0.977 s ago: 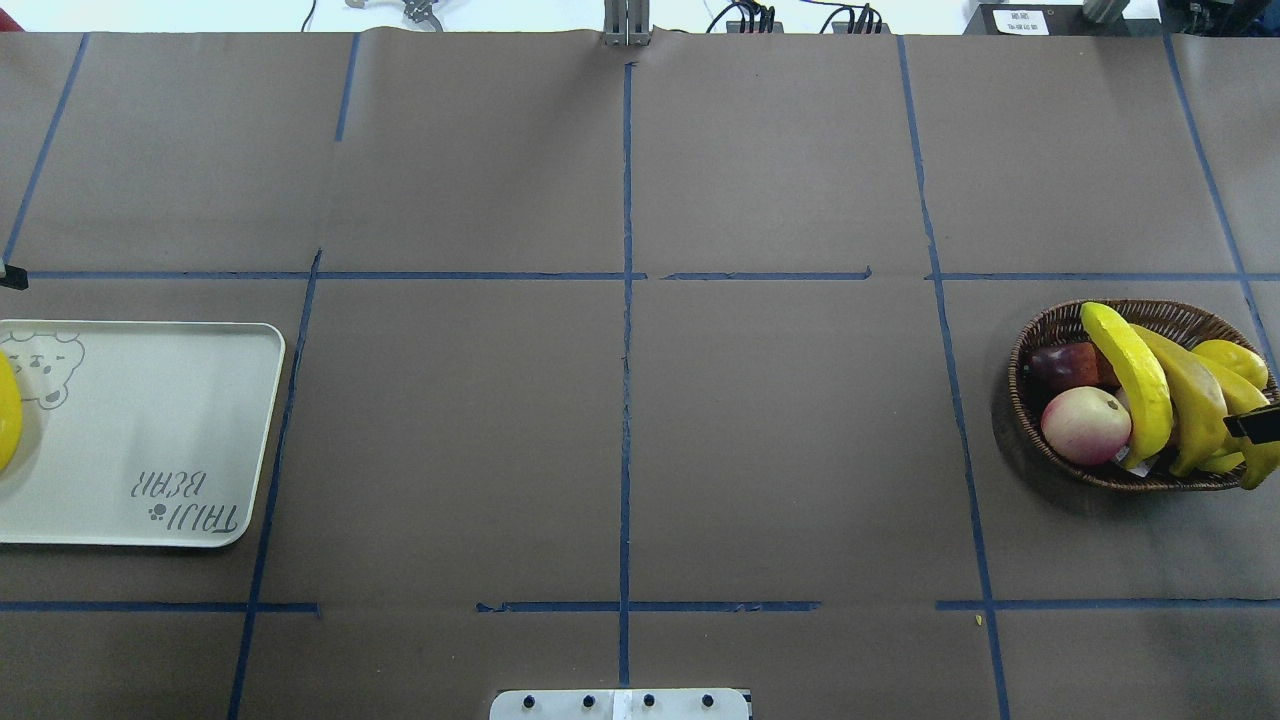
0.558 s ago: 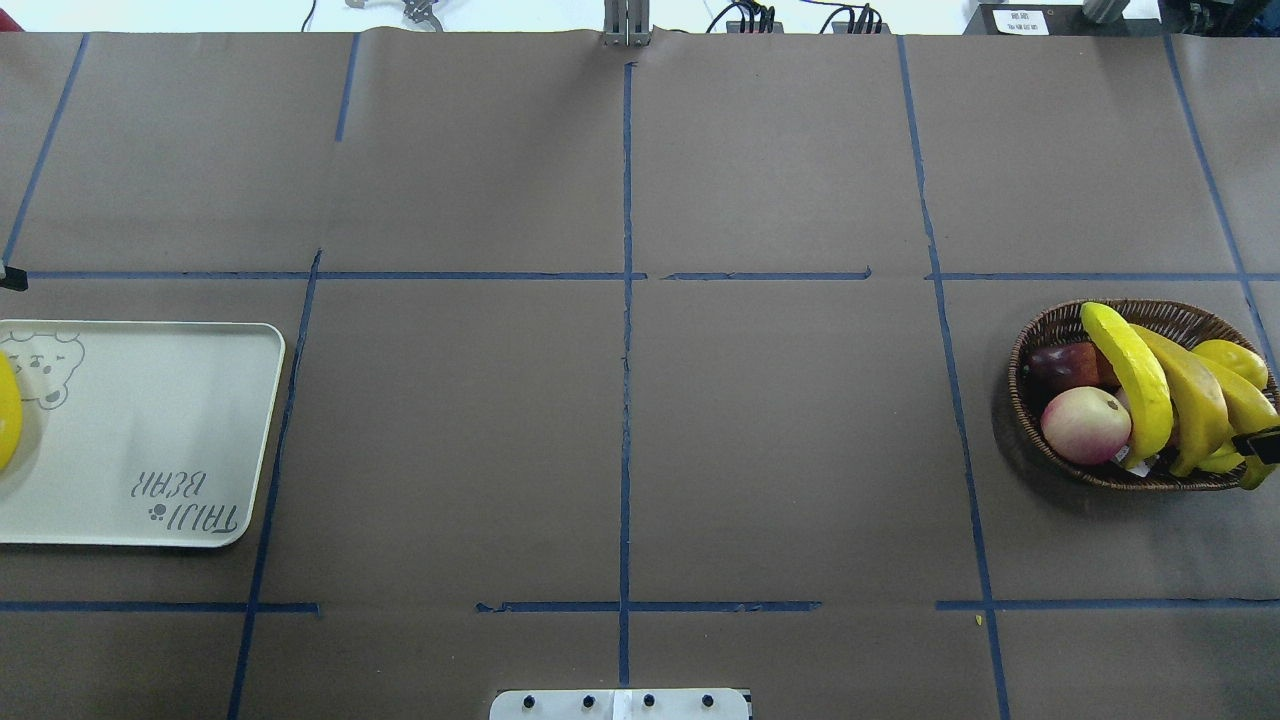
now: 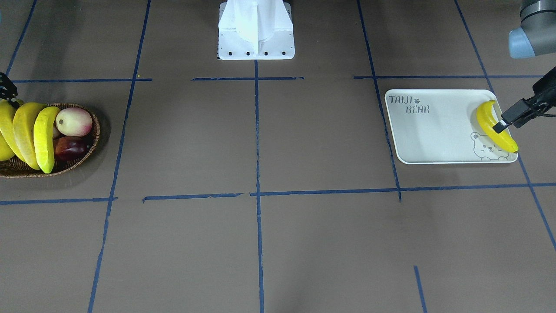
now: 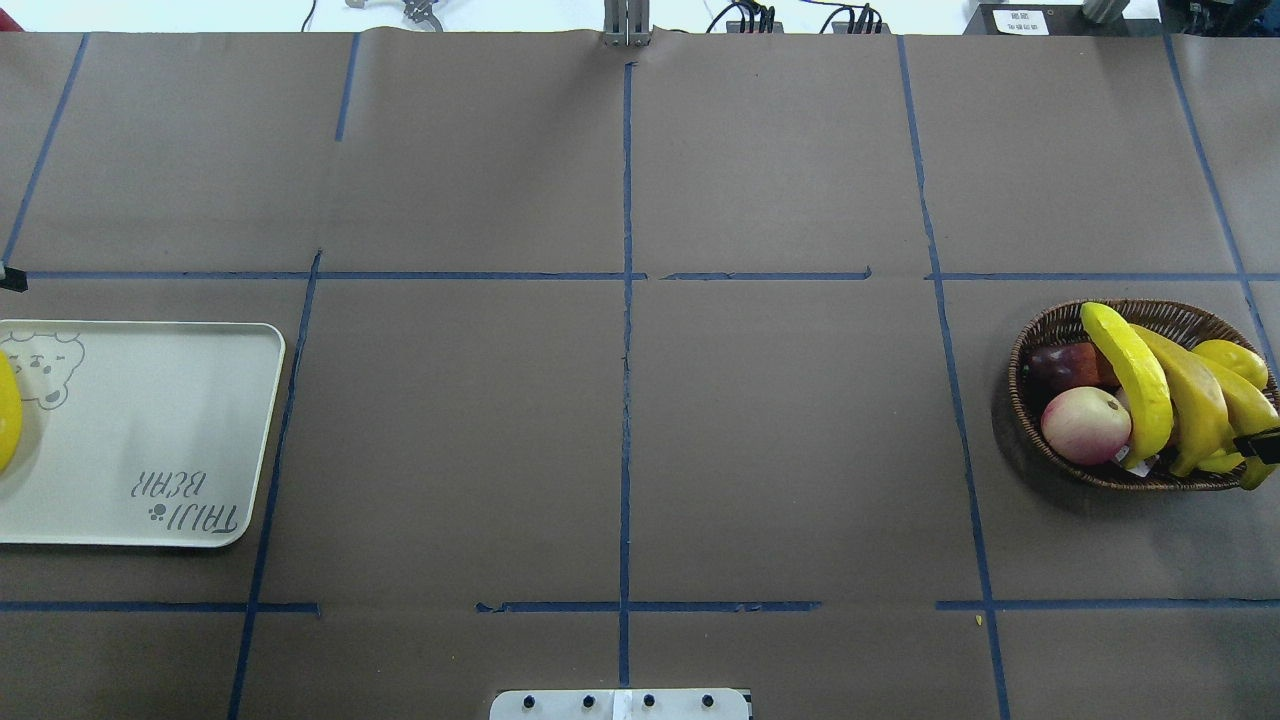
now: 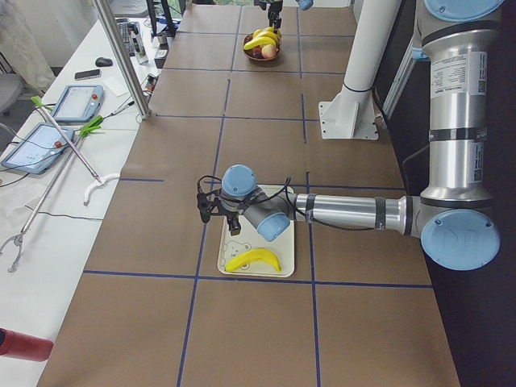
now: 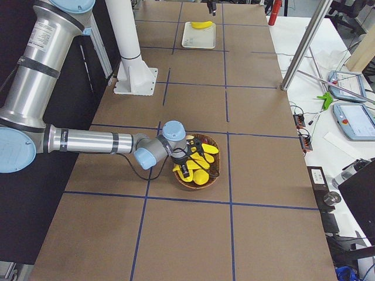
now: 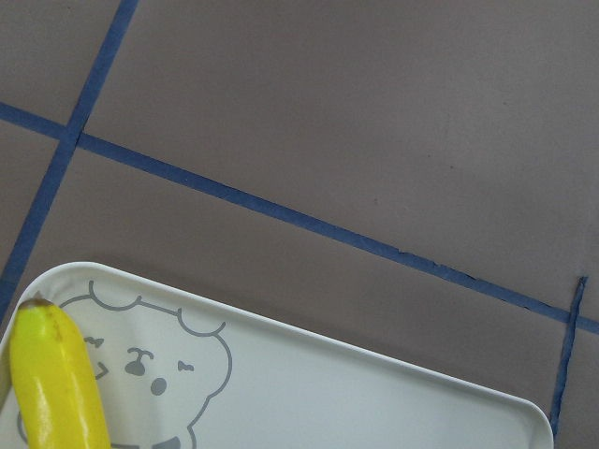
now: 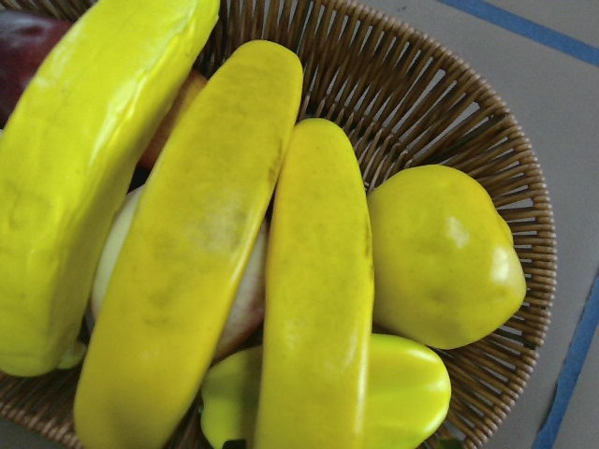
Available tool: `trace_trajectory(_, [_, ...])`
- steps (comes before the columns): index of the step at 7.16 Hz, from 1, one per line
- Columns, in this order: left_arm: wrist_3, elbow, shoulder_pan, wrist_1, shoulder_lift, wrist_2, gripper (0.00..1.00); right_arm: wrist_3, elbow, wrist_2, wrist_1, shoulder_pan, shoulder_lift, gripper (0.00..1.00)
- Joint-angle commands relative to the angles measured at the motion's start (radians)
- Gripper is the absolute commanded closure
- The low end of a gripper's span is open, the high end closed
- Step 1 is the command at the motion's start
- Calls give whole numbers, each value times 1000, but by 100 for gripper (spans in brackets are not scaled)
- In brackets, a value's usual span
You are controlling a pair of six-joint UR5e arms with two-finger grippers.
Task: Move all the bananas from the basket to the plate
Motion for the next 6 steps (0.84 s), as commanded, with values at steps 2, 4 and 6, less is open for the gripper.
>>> trace_trajectory(2, [-1, -1, 0, 0, 0, -2, 0, 11, 0, 0, 0, -2, 18, 48])
trace_trajectory(4, [0, 2, 0, -2, 2, 0, 0, 11, -1, 0, -2, -2, 28, 52])
trace_trajectory(6, [0, 0, 0, -2, 2, -2, 0, 11, -4, 2, 1, -2, 30, 62])
